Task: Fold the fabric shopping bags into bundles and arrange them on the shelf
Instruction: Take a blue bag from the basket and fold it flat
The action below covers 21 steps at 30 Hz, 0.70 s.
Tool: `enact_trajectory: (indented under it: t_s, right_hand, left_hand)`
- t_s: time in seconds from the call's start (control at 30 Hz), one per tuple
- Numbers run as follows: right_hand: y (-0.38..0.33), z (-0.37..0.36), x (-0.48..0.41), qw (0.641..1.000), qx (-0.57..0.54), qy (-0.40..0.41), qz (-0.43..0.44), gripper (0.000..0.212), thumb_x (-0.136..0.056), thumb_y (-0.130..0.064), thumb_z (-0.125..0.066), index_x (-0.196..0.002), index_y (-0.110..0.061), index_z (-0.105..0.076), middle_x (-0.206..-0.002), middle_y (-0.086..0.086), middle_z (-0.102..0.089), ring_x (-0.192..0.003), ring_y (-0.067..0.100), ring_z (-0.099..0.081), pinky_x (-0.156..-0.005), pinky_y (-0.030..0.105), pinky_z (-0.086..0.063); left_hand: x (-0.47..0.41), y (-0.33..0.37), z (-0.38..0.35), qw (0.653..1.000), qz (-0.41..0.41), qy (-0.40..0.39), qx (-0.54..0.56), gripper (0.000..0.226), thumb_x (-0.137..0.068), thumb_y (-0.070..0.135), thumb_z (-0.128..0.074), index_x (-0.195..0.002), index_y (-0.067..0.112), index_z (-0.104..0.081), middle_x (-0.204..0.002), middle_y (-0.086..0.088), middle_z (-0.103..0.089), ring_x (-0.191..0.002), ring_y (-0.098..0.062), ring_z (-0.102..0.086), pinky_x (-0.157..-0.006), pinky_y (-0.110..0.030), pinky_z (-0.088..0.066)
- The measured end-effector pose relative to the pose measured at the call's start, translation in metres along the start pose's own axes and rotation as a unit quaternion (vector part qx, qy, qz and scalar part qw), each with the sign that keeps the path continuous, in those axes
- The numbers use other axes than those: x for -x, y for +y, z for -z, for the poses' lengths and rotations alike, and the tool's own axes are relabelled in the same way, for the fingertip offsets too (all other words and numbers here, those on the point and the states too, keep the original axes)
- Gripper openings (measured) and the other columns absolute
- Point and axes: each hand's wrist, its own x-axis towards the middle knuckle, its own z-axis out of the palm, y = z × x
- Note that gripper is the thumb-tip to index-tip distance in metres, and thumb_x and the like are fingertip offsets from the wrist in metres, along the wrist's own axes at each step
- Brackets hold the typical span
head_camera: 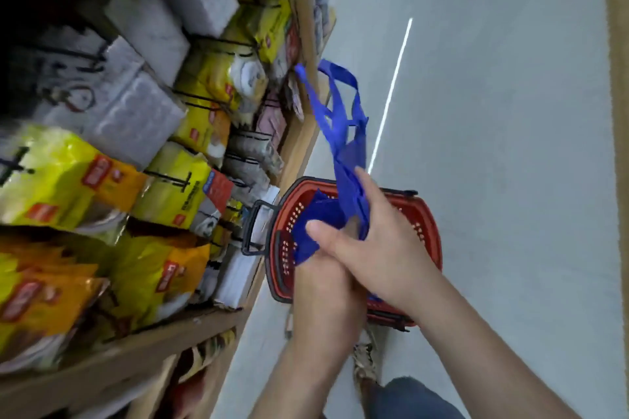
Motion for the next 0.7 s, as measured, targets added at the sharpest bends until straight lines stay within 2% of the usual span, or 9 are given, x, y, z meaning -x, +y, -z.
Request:
enact_trajectory:
  t_s: [0.1, 0.13, 0.23, 0.33, 0.4, 0.47, 0.53, 0.63, 0.7]
  right_hand:
    - [-0.014, 0.013, 0.001, 0.981, 0.161, 0.047, 0.100, 0.024, -0.092, -0.016, -0.058, -0.114, -0.019, -0.068, -0.084, -0.002, -0.063, -0.082, 0.021, -0.055, -0.071, 0.027, -0.036]
    - [-0.018, 0.019, 0.000, 0.974, 0.191, 0.009, 0.120, 0.019, -0.092, -0.012, -0.057, -0.104, -0.017, -0.071, -0.076, -0.002, -0.061, -0.077, 0.021, -0.053, -0.071, 0.031, -0.039]
    - [-0.041, 0.029, 0.008, 0.924, 0.289, -0.147, 0.202, 0.016, -0.092, -0.015, -0.062, -0.098, -0.023, -0.074, -0.081, -0.001, -0.071, -0.081, 0.020, -0.064, -0.077, 0.039, -0.051]
    - [-0.077, 0.018, 0.025, 0.887, 0.286, -0.236, 0.276, 0.015, -0.089, -0.014, -0.070, -0.093, -0.026, -0.077, -0.074, -0.010, -0.069, -0.073, 0.008, -0.064, -0.070, 0.032, -0.050]
    - [-0.103, 0.002, 0.040, 0.867, 0.261, -0.287, 0.314, 0.011, -0.088, -0.012, -0.071, -0.089, -0.020, -0.077, -0.074, -0.007, -0.070, -0.073, 0.008, -0.065, -0.071, 0.033, -0.051]
    - [-0.124, -0.023, 0.055, 0.846, 0.237, -0.333, 0.341, 0.007, -0.087, -0.009, -0.071, -0.085, -0.015, -0.075, -0.076, 0.000, -0.071, -0.076, 0.014, -0.067, -0.073, 0.039, -0.052]
    - [-0.137, -0.054, 0.073, 0.825, 0.236, -0.355, 0.371, 0.010, -0.086, -0.009, -0.072, -0.082, -0.017, -0.074, -0.075, -0.001, -0.070, -0.075, 0.014, -0.066, -0.071, 0.038, -0.051]
    - [-0.147, -0.109, 0.112, 0.779, 0.265, -0.296, 0.485, 0.026, -0.080, -0.006, -0.069, -0.100, -0.023, -0.067, -0.091, -0.005, -0.068, -0.086, 0.015, -0.062, -0.074, 0.037, -0.050]
    - [-0.150, -0.146, 0.151, 0.706, 0.298, -0.273, 0.582, 0.055, -0.073, -0.008, -0.072, -0.122, -0.027, -0.058, -0.117, -0.002, -0.059, -0.108, 0.022, -0.057, -0.084, 0.045, -0.051]
  left_hand:
    - [0.030, 0.017, 0.012, 0.991, 0.003, -0.074, 0.109, 0.023, -0.087, 0.011, -0.054, -0.107, 0.017, -0.064, -0.101, 0.016, -0.065, -0.093, 0.003, -0.060, -0.080, -0.010, -0.043]
    - [0.037, 0.019, 0.021, 0.992, -0.007, -0.072, 0.107, 0.029, -0.089, 0.014, -0.056, -0.117, 0.014, -0.064, -0.114, 0.012, -0.065, -0.107, -0.001, -0.059, -0.092, -0.018, -0.045]
    - [0.057, 0.016, 0.065, 0.998, -0.026, 0.065, 0.006, 0.048, -0.084, 0.014, -0.068, -0.131, 0.010, -0.059, -0.135, -0.002, -0.058, -0.128, -0.013, -0.050, -0.110, -0.027, -0.036]
    - [0.076, 0.000, 0.113, 0.989, 0.034, 0.094, -0.111, 0.077, -0.075, 0.019, -0.080, -0.143, 0.016, -0.045, -0.148, -0.005, -0.044, -0.138, -0.022, -0.039, -0.116, -0.036, -0.029]
    - [0.099, -0.011, 0.138, 0.976, 0.099, 0.067, -0.180, 0.073, -0.075, 0.028, -0.082, -0.140, 0.028, -0.047, -0.144, 0.002, -0.050, -0.133, -0.021, -0.045, -0.111, -0.046, -0.036]
    - [0.133, -0.016, 0.160, 0.965, 0.172, 0.073, -0.183, 0.039, -0.080, 0.020, -0.072, -0.112, 0.039, -0.060, -0.111, 0.010, -0.068, -0.105, -0.020, -0.060, -0.095, -0.046, -0.044]
    - [0.175, -0.016, 0.182, 0.954, 0.234, 0.100, -0.158, 0.026, -0.080, 0.009, -0.059, -0.093, 0.032, -0.059, -0.086, 0.007, -0.068, -0.083, -0.026, -0.060, -0.075, -0.042, -0.048]
    - [0.234, -0.012, 0.211, 0.921, 0.298, 0.119, -0.223, 0.032, -0.078, 0.001, -0.048, -0.098, 0.024, -0.057, -0.096, -0.001, -0.065, -0.091, -0.031, -0.059, -0.071, -0.045, -0.048]
    - [0.274, -0.016, 0.230, 0.893, 0.335, 0.120, -0.276, 0.035, -0.082, 0.002, -0.047, -0.107, 0.025, -0.056, -0.104, 0.001, -0.064, -0.099, -0.030, -0.059, -0.074, -0.043, -0.048]
